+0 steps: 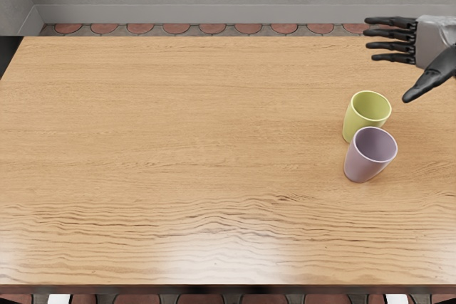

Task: Pick up cup and place in cup with right hand

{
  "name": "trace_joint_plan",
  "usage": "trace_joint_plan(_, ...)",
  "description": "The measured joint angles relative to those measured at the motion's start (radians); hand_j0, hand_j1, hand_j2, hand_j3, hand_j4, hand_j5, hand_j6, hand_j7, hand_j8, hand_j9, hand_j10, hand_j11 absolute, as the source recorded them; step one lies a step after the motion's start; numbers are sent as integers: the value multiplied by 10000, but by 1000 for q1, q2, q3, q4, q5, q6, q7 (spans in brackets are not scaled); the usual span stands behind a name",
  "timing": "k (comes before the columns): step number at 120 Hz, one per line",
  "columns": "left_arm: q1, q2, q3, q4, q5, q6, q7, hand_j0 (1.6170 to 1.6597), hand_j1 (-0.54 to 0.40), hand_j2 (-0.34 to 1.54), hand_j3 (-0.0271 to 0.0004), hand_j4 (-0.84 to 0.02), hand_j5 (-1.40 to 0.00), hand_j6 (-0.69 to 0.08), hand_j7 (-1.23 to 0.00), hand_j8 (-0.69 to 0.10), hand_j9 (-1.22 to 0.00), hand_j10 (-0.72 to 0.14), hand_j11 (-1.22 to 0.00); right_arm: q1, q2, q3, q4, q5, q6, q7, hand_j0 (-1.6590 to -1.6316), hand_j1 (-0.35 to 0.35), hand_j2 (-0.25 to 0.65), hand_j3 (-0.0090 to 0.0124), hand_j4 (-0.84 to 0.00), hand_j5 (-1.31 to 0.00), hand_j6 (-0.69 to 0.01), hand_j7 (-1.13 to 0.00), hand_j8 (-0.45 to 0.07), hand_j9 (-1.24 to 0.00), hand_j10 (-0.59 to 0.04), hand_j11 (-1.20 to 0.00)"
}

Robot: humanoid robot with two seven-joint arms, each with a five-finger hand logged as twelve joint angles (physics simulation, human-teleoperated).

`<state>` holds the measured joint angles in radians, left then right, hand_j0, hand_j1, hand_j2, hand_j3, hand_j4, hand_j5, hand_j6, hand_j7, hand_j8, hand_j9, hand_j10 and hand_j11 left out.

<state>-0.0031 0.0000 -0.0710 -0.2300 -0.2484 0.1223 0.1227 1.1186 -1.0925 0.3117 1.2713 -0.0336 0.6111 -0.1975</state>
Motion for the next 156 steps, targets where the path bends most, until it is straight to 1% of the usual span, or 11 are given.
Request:
trace_joint_plan(16, 0, 0, 0, 0, 0, 0, 0, 16578, 3488, 2, -2, 1, -3, 0, -3, 0, -3, 0, -3, 7, 11, 24, -3, -72, 0, -1, -16577, -3304, -27, 0, -168, -213, -168, -214, -170, -213, -169, -212)
trace_joint_plan(23, 0, 0, 0, 0, 0, 0, 0, 16579, 3488, 2, -2, 1, -3, 0, -3, 0, -3, 0, -3, 7, -4, 34, -20, -127, 0, -25, -16578, -3294, -29, 0, -180, -225, -181, -225, -181, -224, -180, -224)
trace_joint_plan(34, 0, 0, 0, 0, 0, 0, 0, 16579, 3488, 3, -2, 0, -4, -1, -3, -1, -3, 0, -3, 5, 19, 91, -34, -342, 0, -26, -16579, -3270, -27, 0, -209, -258, -212, -257, -211, -256, -208, -256)
trace_joint_plan(37, 0, 0, 0, 0, 0, 0, 0, 16580, 3488, 3, -2, 0, -4, -1, -3, -1, -3, 0, -3, 5, 37, 115, -36, -421, 0, -9, -16579, -3264, -28, 0, -218, -265, -222, -264, -220, -264, -217, -263)
trace_joint_plan(45, 0, 0, 0, 0, 0, 0, 0, 16580, 3489, 2, -2, 0, -3, -1, -3, -1, -3, 0, -3, 4, 69, 152, -38, -631, 0, 73, -16580, -3250, -33, 0, -238, -281, -245, -279, -240, -280, -234, -278)
trace_joint_plan(52, 0, 0, 0, 0, 0, 0, 0, 16580, 3489, 2, -1, 0, -3, -1, -3, -1, -2, 0, -2, 4, 90, 154, -38, -812, -7, 130, -16580, -3248, -32, 0, -248, -285, -257, -281, -250, -283, -242, -282)
trace_joint_plan(61, 0, 0, 0, 0, 0, 0, 0, 16580, 3489, 2, -1, 0, -3, -1, -2, -1, -2, 0, -2, 2, 109, 152, -40, -952, -14, 178, -16580, -3282, -26, 0, -233, -253, -247, -247, -237, -250, -225, -248)
trace_joint_plan(74, 0, 0, 0, 0, 0, 0, 0, 16581, 3489, 2, -1, 0, -3, -1, -2, -1, -2, -1, -2, -21, 131, 128, -57, -1002, -40, 203, -16580, -3251, -31, 0, -267, -287, -285, -280, -271, -285, -256, -283)
trace_joint_plan(95, 0, 0, 0, 0, 0, 0, 0, 16581, 3489, 2, -1, -1, -3, -1, -2, -1, -2, -1, -2, -30, 199, 33, -69, -1132, -204, 216, -16581, -3186, -36, 0, -340, -366, -363, -356, -344, -363, -325, -360)
trace_joint_plan(110, 0, 0, 0, 0, 0, 0, 0, 16581, 3489, 2, -1, -1, -3, -2, -2, -1, -2, -1, -2, -31, 226, -7, -70, -1216, -262, 221, -16581, -2933, -76, 0, -555, -642, -580, -631, -560, -638, -539, -636)
trace_joint_plan(156, 0, 0, 0, 0, 0, 0, 0, 16581, 3490, 1, -1, -1, -2, -2, -2, -2, -2, -1, -2, -53, 256, -70, -67, -1254, -351, 226, -16581, -1945, -232, 0, -1386, -1717, -1413, -1706, -1391, -1713, -1369, -1711)
